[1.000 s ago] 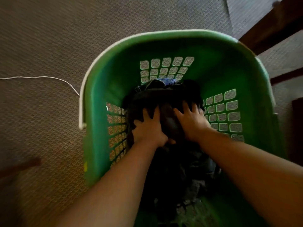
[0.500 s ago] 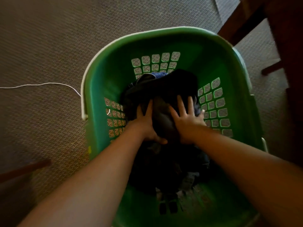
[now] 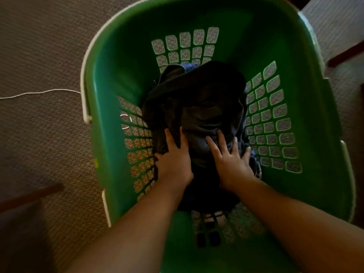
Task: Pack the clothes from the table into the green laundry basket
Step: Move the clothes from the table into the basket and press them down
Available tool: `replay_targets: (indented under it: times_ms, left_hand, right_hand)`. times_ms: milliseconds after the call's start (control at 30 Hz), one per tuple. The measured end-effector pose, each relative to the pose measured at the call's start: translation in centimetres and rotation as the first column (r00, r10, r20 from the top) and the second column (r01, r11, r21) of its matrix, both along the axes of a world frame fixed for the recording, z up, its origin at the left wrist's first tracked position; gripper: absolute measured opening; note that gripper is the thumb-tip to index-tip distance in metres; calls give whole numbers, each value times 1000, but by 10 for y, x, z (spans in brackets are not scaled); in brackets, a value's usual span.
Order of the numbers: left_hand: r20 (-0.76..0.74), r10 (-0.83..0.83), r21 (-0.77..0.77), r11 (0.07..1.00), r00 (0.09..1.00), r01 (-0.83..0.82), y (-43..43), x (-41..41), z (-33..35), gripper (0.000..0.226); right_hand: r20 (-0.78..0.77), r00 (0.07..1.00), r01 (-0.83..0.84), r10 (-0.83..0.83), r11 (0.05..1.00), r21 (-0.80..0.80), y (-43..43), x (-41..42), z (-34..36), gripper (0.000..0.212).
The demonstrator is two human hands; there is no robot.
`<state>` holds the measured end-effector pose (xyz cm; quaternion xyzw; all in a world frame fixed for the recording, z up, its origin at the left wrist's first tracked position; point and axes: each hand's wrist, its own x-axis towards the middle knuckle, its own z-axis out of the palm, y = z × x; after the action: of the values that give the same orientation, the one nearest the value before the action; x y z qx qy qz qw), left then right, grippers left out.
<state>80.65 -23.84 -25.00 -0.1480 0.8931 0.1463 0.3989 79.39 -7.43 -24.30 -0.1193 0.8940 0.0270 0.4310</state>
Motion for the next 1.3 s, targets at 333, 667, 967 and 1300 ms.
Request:
replay_targets:
  times_ms: [333, 667, 967, 1300]
  left_hand:
    - [118, -126, 119, 987, 985, 112, -17, -13, 30, 158]
    - [-179, 39, 346, 938, 983, 25, -22, 22, 205, 88]
    - [-491, 44, 426, 884, 870, 195, -23, 43, 381, 66]
    - [-631, -36, 393, 847, 775, 359, -30, 82, 464, 61]
  right_hand:
    - [74, 997, -29, 31, 999, -31, 3, -9, 26, 133]
    - [-54, 962, 218, -266, 876, -430, -6, 33, 210, 84]
    - [-238, 857, 244, -457, 768, -593, -25, 88, 376, 78]
    - [-355, 727, 201, -587, 677, -708, -23, 138, 452, 76]
